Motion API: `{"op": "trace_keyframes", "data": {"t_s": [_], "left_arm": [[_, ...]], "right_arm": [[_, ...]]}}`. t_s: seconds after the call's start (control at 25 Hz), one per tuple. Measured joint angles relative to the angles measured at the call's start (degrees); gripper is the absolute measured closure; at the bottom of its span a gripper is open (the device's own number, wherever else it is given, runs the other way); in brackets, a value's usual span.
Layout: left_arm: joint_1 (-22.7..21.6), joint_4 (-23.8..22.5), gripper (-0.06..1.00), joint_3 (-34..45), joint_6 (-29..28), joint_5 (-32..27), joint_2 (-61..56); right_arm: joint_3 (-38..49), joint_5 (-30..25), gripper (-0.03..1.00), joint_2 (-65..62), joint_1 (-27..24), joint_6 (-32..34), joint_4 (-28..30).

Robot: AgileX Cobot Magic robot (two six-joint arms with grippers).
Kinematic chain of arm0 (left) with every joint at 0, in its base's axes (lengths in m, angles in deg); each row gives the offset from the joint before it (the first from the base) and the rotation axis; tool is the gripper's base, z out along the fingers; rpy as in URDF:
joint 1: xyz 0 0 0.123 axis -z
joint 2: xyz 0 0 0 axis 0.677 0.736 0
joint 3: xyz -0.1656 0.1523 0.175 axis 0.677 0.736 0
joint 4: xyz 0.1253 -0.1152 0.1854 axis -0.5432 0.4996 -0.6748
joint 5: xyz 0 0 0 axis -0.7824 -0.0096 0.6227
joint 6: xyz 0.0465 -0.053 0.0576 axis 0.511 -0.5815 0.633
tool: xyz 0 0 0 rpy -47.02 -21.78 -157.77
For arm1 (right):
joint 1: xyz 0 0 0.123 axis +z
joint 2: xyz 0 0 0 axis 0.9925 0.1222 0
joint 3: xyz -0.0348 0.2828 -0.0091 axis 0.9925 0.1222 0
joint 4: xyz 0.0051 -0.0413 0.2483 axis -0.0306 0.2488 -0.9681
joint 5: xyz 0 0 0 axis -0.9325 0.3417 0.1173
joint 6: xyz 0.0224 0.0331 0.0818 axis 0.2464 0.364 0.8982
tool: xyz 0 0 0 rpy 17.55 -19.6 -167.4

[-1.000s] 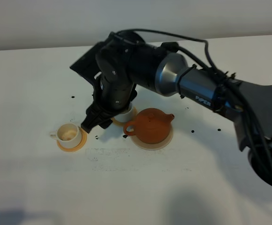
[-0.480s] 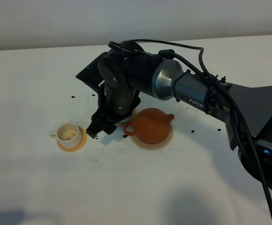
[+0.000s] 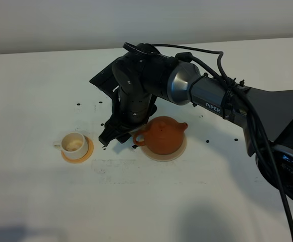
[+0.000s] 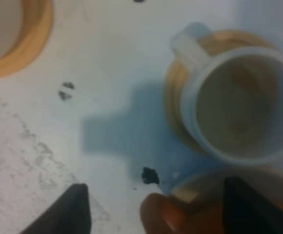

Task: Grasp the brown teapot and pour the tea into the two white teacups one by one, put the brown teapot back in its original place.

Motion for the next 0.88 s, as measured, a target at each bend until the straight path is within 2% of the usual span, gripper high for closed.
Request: {"op": "trace_keyframes", "data": {"t_s": [0.44, 0.88], "left_arm": [[0.0, 0.0, 0.64, 0.0, 0.0, 0.0, 0.0], [0.0, 0.0, 0.64, 0.0, 0.0, 0.0, 0.0]], "right_arm": [[0.0, 0.25, 0.41, 0.11, 0.0, -1.54, -3.21], [0.07, -0.86, 0.41, 1.86, -0.5, -2.28, -3.62]]}}
